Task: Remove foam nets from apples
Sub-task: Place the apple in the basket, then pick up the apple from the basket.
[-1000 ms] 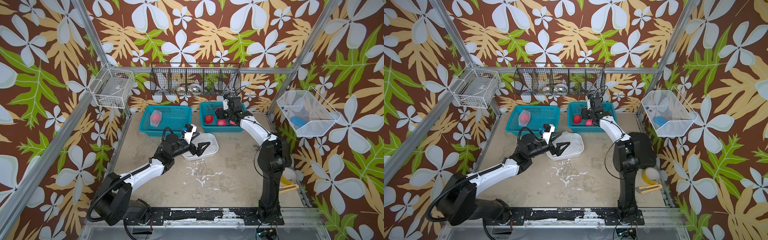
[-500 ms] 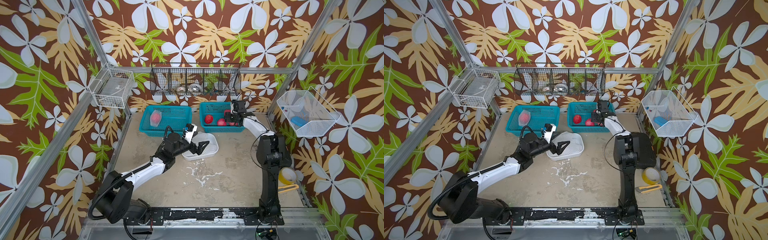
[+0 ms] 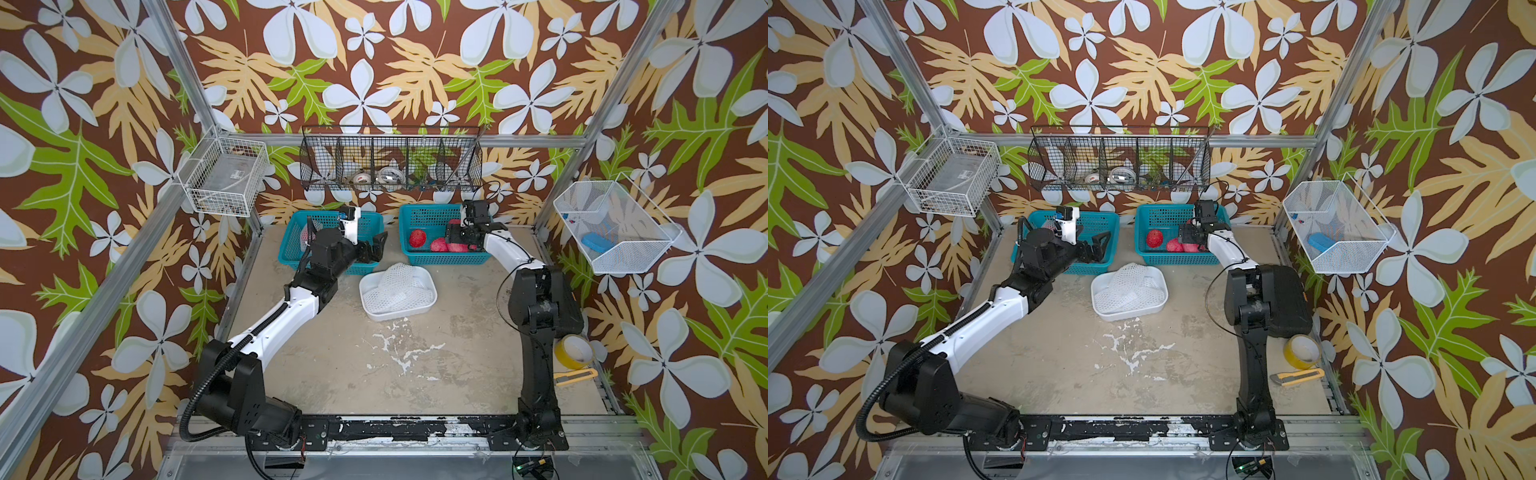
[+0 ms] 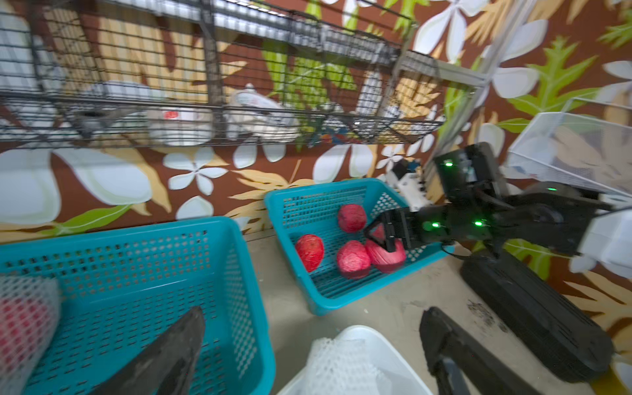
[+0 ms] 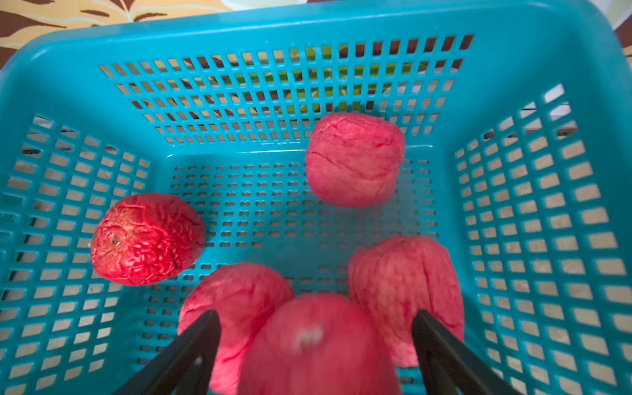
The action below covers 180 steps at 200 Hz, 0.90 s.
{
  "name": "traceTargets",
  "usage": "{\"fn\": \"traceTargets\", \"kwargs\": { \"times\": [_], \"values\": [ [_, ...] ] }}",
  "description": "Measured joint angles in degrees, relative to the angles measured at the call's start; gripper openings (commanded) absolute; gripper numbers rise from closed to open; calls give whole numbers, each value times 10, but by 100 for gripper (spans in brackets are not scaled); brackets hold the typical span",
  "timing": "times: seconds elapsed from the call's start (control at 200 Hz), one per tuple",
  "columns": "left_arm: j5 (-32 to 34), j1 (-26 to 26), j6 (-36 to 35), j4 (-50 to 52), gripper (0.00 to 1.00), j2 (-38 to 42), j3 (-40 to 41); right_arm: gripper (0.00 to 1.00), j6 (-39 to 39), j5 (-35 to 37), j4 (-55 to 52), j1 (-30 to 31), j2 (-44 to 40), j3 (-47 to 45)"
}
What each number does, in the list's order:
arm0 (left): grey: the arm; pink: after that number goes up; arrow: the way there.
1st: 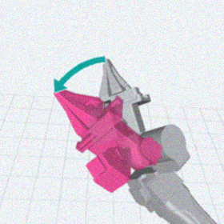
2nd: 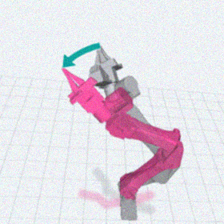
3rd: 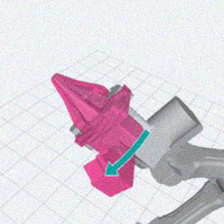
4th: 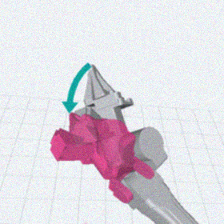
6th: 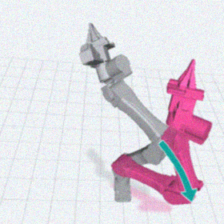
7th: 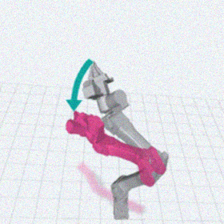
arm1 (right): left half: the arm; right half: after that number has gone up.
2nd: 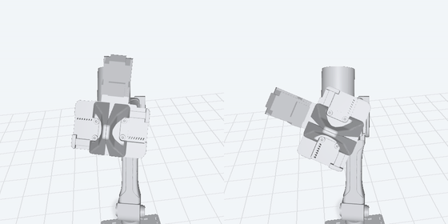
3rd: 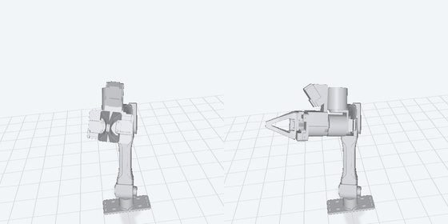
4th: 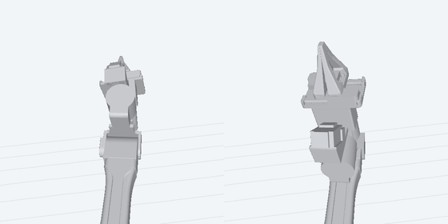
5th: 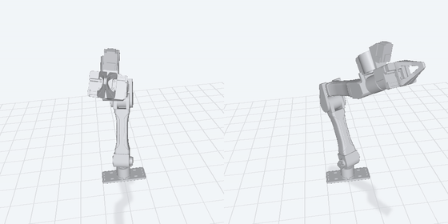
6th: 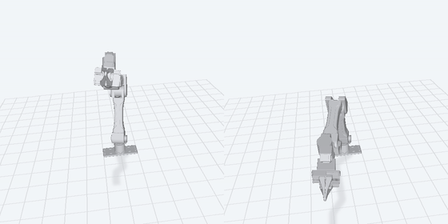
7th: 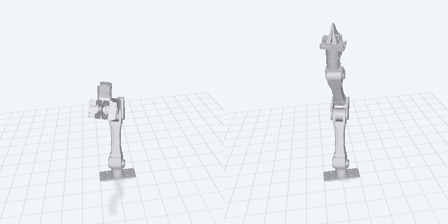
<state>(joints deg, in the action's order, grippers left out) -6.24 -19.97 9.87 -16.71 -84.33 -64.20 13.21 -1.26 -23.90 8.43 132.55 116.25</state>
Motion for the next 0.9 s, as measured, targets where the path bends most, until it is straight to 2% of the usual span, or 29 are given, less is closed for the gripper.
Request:
{"fn": "traceTargets", "kwargs": {
  "times": [0.14, 0.31, 0.49, 0.726, 0.901],
  "values": [
    [17, 51, 5, 51, 100, -38, -37, 94, 1, 0, -17, -1, -12, -4],
    [52, 96, -8, 136, 100, -120, -120, 94, 8, -6, -20, -1, -72, -25],
    [86, 130, -21, 218, 100, -222, -229, 94, 12, -82, -13, -1, -161, -51],
    [125, 148, -46, 316, 100, -354, -381, 92, 39, -168, 49, 0, -325, -201],
    [154, 153, -64, 365, 100, -416, -435, 94, 98, -183, 138, 5, -469, -384]
  ]
}}
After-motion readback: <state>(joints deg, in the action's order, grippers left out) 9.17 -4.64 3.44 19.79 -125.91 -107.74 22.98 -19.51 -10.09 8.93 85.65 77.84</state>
